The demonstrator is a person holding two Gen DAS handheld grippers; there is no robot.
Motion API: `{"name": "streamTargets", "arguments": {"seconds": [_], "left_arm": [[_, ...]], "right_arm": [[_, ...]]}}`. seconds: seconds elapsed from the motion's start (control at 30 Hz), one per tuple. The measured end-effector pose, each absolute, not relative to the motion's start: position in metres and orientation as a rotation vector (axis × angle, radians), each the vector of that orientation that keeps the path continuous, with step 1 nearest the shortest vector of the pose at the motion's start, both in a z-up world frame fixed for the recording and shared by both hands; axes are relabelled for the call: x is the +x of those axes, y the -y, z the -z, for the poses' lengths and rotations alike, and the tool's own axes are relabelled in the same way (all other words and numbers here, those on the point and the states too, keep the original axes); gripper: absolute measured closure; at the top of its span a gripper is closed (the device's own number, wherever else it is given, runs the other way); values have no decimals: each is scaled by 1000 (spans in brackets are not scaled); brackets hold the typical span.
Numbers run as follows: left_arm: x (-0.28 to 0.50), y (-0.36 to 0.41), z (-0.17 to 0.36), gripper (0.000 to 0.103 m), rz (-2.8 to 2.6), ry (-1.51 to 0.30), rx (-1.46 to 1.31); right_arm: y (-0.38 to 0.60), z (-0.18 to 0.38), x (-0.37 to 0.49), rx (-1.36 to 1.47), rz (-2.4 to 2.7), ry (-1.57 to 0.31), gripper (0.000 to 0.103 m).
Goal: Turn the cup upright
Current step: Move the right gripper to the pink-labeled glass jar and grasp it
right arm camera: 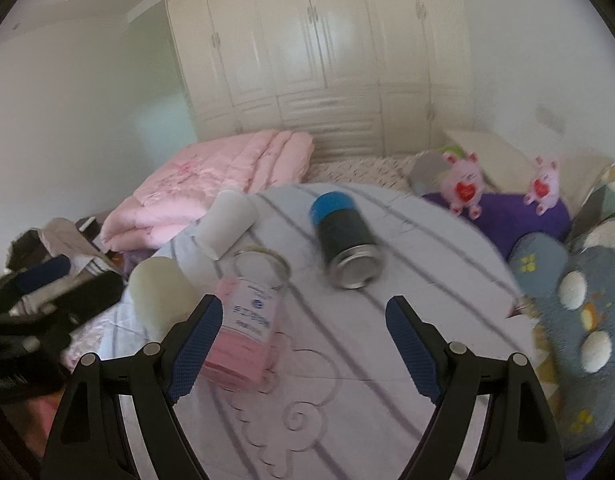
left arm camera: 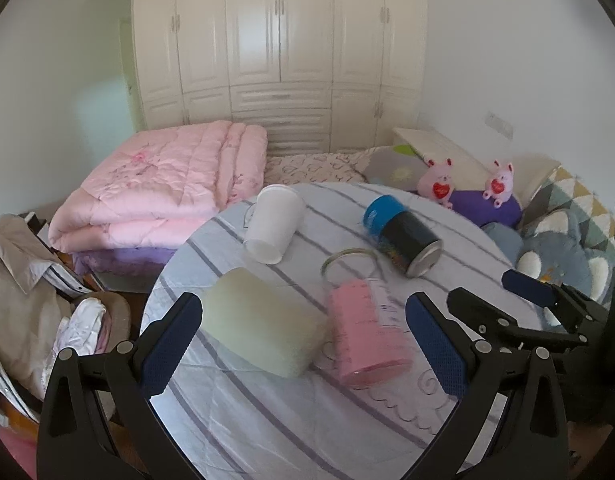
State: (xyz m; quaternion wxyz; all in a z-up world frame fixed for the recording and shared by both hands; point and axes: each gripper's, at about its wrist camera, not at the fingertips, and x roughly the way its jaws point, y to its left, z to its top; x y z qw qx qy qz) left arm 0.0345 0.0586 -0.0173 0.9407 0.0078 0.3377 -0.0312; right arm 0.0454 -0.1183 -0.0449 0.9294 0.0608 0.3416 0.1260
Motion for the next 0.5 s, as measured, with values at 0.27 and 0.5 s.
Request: {"name": "streamTargets", "arguments": {"seconds": [0.27, 0.5], "left_arm": [[65, -80, 28, 0, 69, -739, 0], [88, -97, 43, 0, 60, -753, 19]], "right_arm": [[94, 71, 85, 218, -282, -869, 18], [75, 100, 120, 310, -297, -1010, 18]]}}
